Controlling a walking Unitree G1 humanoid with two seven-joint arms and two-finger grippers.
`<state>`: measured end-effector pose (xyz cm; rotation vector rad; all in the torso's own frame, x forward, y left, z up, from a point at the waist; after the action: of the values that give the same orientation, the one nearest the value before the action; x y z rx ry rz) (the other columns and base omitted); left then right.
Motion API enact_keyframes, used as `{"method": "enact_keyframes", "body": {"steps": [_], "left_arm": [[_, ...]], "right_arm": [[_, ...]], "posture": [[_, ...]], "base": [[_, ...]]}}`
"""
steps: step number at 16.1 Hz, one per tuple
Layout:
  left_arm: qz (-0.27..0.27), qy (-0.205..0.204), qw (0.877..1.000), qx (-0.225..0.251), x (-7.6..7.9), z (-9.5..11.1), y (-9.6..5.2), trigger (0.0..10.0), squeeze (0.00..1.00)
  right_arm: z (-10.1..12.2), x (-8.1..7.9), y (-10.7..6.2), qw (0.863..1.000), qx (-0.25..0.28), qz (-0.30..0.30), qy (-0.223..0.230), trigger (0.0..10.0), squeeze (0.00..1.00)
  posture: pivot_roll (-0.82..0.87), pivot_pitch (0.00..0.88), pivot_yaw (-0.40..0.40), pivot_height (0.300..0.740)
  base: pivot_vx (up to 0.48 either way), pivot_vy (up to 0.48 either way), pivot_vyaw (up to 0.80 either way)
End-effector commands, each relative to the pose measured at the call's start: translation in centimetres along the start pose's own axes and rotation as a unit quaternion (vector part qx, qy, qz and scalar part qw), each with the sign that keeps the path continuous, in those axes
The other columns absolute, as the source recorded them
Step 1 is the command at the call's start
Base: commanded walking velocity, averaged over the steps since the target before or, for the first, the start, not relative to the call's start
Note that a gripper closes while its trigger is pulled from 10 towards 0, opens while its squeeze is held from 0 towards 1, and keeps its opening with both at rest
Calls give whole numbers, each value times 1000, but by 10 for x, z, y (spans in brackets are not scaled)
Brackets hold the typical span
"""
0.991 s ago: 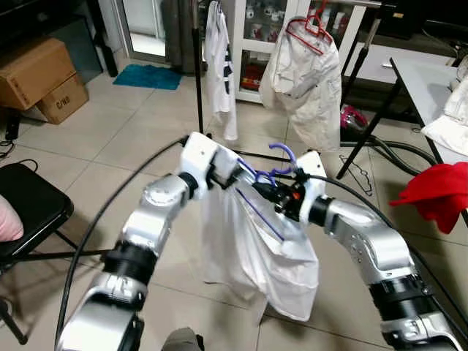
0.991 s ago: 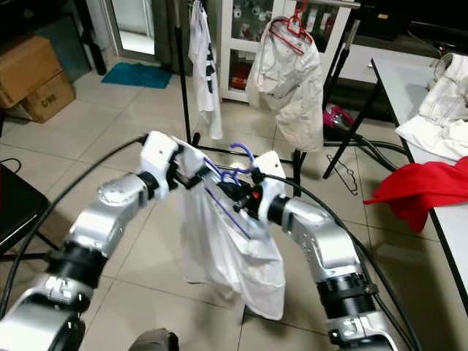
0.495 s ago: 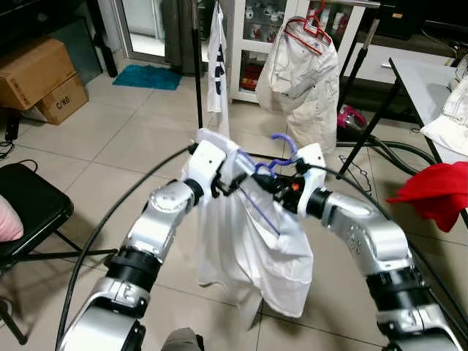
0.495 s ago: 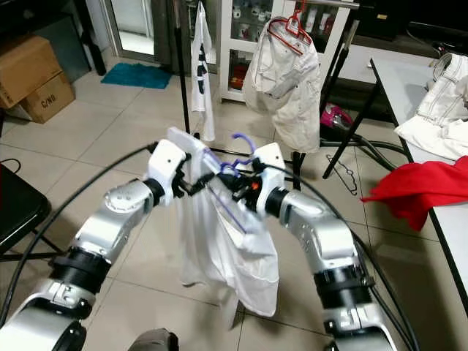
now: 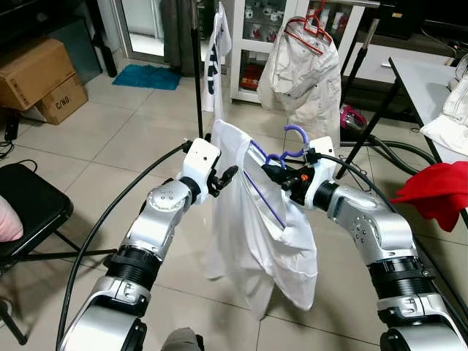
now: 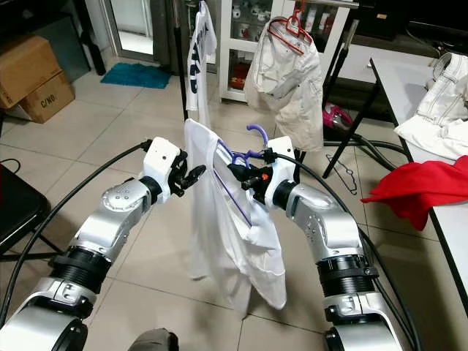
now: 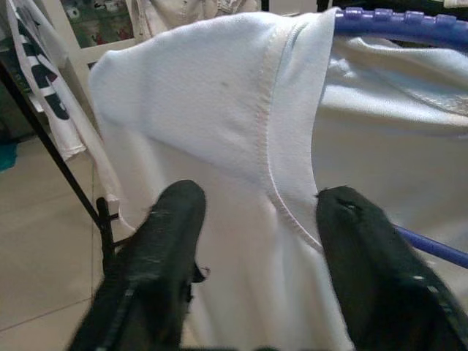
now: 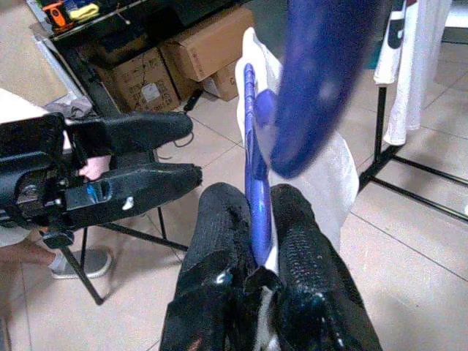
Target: Hang hanger
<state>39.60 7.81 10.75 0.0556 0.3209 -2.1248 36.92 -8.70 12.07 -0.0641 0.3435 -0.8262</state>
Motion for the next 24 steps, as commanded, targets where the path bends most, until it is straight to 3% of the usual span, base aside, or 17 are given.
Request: {"method": "enact_keyframes", "body": {"steps": [1,4,7,8,10,21,22,23,24], "left_arm": [[-2,7,1000,9,-2,8,3,0,0],[-33,10,999,15,3,14,8,0,0],[-37,21,999,13,1,17,13,1216,0],[-35,23,999,10,-1,17,15,510,0],[-32,26,999,7,-3,16,16,0,0],[-35,26,999,1,-11,14,18,0,0],[-78,18,997,17,3,18,17,10000,0],[-98,15,995,23,11,20,15,10000,0],[-115,13,993,31,17,23,14,10000,1000]], "right_arm": [[15,-2,1,1000,25,11,1,10000,0],[16,-5,2,999,26,21,-2,10000,0],[16,-11,1,999,28,30,-3,10000,0],[15,-12,1,999,28,34,-3,10000,0],[15,-14,-1,999,30,39,0,10000,0],[18,-24,-2,997,34,70,8,10000,0],[18,-23,-3,997,34,68,9,10000,0],[17,-23,-4,997,33,67,9,10000,0],[17,-22,-4,997,33,65,9,10000,0]], "posture": [[86,0,-35,740],[85,0,-36,740],[78,0,-27,740],[78,0,-27,740],[78,0,-27,740],[75,0,-22,740],[72,0,-20,740],[72,0,-20,740],[72,0,-19,740]], "base": [[0,0,0],[0,0,0],[0,0,0],[0,0,0],[0,0,0],[0,0,0],[0,0,0],[0,0,0],[0,0,0]]}}
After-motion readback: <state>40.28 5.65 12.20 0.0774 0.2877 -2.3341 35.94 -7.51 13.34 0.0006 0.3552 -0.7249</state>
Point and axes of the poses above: a point about 5 cm out from each wrist's last joint towards the gripper, its own y axis pointing out of the wrist towards the gripper, its own z axis along the axis of the wrist's last joint, x = y × z, the point moved 6 cm from there along y, pointing out of the wrist towards the gripper
